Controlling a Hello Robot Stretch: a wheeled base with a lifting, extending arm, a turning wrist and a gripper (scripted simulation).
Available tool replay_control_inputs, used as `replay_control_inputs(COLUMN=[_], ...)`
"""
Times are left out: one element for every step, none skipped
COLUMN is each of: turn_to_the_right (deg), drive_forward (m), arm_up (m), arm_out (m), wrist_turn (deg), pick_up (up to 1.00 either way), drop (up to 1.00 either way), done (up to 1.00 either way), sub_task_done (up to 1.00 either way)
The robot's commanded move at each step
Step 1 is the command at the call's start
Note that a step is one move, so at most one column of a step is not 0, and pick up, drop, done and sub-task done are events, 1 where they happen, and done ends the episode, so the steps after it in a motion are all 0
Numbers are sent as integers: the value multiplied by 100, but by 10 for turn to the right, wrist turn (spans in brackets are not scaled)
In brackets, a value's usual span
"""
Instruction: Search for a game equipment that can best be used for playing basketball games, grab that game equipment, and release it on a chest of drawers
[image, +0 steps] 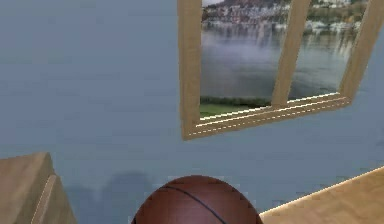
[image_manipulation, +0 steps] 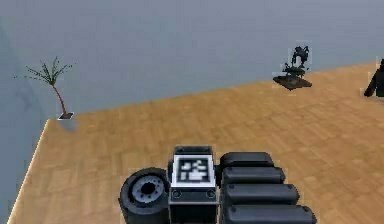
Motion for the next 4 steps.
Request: replay_control_inputs(turn_to_the_right=[-390,-450,-450,-450], drive_forward=[0,0,0,0], arm_up=[0,0,0,0], arm_out=[0,0,0,0], wrist_turn=[0,0,0,0], pick_up=[0,0,0,0], drop=[0,0,0,0], done=[0,0,0,0], sub_task_done=[0,0,0,0])
